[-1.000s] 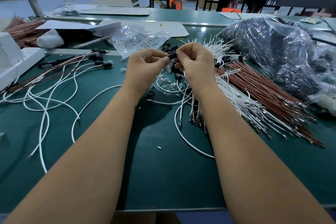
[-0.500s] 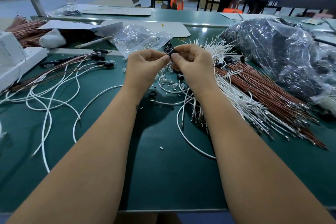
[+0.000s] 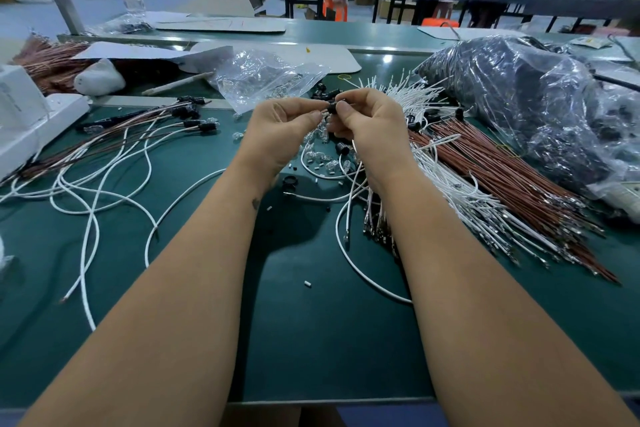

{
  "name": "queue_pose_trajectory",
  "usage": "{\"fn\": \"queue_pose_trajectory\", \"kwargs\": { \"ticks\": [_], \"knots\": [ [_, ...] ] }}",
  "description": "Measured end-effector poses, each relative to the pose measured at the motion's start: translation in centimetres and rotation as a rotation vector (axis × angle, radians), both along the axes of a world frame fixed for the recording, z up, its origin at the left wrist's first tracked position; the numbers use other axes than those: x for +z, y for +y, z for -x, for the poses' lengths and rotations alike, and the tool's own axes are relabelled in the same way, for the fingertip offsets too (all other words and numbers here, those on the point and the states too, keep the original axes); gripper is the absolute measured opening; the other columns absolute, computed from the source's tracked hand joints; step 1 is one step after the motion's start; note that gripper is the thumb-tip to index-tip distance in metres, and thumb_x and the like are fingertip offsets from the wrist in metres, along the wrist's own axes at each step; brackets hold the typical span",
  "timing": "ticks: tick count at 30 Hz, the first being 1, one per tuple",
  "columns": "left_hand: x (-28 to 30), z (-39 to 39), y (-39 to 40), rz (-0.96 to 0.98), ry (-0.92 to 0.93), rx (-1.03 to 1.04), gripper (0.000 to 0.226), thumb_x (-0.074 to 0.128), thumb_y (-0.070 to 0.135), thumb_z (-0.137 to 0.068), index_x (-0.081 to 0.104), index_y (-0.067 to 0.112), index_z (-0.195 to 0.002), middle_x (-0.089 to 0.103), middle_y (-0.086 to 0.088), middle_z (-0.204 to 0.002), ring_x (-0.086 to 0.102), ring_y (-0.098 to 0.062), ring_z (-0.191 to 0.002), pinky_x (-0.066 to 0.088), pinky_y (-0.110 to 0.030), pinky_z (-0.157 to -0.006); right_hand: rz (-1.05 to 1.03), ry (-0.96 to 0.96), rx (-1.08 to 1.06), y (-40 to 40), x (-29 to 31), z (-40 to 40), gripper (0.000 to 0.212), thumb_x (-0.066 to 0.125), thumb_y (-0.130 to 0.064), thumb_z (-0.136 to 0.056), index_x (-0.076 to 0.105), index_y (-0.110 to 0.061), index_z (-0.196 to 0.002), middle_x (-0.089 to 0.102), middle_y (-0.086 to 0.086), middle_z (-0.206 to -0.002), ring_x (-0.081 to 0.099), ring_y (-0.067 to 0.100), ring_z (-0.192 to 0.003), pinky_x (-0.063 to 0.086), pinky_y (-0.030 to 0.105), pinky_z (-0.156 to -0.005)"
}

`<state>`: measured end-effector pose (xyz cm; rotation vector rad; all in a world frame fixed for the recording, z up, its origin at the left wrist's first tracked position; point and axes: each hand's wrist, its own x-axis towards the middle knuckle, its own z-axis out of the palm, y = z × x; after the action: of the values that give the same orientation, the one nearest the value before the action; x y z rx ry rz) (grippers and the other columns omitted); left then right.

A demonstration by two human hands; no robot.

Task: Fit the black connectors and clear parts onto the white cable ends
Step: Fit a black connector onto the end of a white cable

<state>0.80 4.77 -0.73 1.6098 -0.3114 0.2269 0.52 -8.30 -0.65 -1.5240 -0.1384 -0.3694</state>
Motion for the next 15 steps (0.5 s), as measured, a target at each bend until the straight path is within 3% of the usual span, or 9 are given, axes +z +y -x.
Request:
{"fn": "queue_pose_trajectory", "kwargs": {
  "ticks": [4,8,9,12,15],
  "knots": [
    [-0.1,-0.4,0.6,0.044,0.084,-0.056,0.021,0.053,-0.002,-0.093,0.070,0.011,-0.098,0.038,0.009,-0.041,0.025,-0.007,-0.041,0.020,-0.020,-0.042,-0.029,0.020,-0.005,-0.1,-0.1,-0.1,0.016,0.058,0.000,-0.092,0.063,-0.014,-0.086,0.066,0.004,-0.074,0.062,0.015,-0.063,0.056,0.028,-0.067],
    [-0.3,-0.1,0.3,0.007,0.019,-0.016,0.020,0.056,0.002,-0.093,0.068,0.010,-0.107,0.048,0.012,-0.045,0.038,0.000,-0.042,0.030,-0.011,-0.044,-0.012,0.000,-0.025,-0.1,-0.1,-0.2,0.016,0.061,-0.001,-0.091,0.064,-0.015,-0.085,0.067,0.005,-0.076,0.064,0.012,-0.063,0.055,0.024,-0.064],
    [-0.3,-0.1,0.1,-0.019,-0.010,0.014,0.018,0.058,0.005,-0.093,0.069,0.013,-0.105,0.053,0.006,-0.052,0.040,-0.001,-0.045,0.032,-0.012,-0.047,0.005,-0.014,-0.036,-0.2,-0.1,-0.2,0.016,0.063,-0.001,-0.089,0.065,-0.016,-0.085,0.067,0.005,-0.077,0.065,0.013,-0.064,0.056,0.026,-0.066],
    [-0.7,-0.4,-0.2,-0.013,-0.009,0.063,0.014,0.063,0.012,-0.092,0.069,0.024,-0.089,0.041,-0.010,-0.065,0.029,-0.013,-0.054,0.026,-0.025,-0.050,0.004,-0.065,-0.011,-0.3,0.0,0.1,0.021,0.070,0.004,-0.081,0.068,-0.016,-0.087,0.068,0.005,-0.080,0.065,0.016,-0.074,0.056,0.030,-0.074],
    [-1.0,-0.7,-0.3,0.021,0.009,0.043,0.011,0.060,0.011,-0.093,0.064,0.020,-0.089,0.040,0.004,-0.054,0.031,-0.010,-0.051,0.028,-0.023,-0.049,-0.069,-0.086,0.080,0.1,0.2,0.4,0.023,0.072,0.010,-0.076,0.071,-0.009,-0.089,0.066,0.004,-0.077,0.063,0.011,-0.073,0.052,0.022,-0.072]
  ]
}}
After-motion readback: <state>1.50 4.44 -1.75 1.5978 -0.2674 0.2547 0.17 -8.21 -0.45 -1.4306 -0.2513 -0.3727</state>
